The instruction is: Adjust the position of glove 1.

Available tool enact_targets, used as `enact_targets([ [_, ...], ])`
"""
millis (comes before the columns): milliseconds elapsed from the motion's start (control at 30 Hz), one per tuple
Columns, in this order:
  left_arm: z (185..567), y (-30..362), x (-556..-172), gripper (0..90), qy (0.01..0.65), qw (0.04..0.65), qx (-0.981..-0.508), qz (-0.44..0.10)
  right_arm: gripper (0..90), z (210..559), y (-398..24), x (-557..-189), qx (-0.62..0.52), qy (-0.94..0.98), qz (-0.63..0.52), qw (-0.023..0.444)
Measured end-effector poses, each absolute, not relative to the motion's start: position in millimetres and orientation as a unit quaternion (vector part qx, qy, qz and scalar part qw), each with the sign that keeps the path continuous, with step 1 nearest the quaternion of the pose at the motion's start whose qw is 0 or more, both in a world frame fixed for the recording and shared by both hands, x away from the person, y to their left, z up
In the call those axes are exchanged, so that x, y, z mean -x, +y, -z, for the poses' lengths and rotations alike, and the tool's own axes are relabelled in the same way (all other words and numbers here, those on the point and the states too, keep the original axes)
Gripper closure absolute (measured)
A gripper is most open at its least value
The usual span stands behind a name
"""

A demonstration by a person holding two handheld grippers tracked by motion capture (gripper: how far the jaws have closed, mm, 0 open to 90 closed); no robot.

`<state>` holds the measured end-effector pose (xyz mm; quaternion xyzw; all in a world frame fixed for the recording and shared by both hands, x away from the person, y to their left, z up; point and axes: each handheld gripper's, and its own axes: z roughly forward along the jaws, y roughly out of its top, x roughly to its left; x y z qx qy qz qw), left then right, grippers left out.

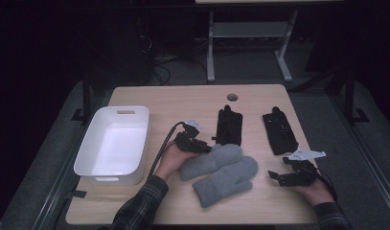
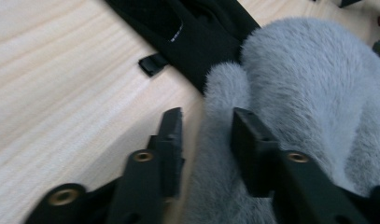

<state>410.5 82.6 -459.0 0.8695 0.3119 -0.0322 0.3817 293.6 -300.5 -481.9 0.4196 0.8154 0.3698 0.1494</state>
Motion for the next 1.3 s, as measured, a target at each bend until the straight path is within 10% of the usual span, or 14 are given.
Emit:
enact_targets([
  [133, 458, 81, -410, 88.6, 0.305, 0.378, -0.873, 0.036, 15.1, 482, -301, -294, -0.420, 0.815, -0.370, 0.149],
  [800, 417, 91, -399, 89.2, 0.316, 0.411, -0.855, -0.028, 15.1, 482, -300, -294, -0.419, 0.816, -0.369, 0.151],
  [1133, 457, 82, -414, 59.9, 0.328, 0.381, -0.864, 0.020, 15.1, 482, -301, -294, -0.421, 0.815, -0.371, 0.148],
  [1300, 457, 81, -414, 85.0, 0.319, 0.376, -0.869, 0.032, 15.1, 482, -301, -294, -0.421, 0.815, -0.370, 0.148],
])
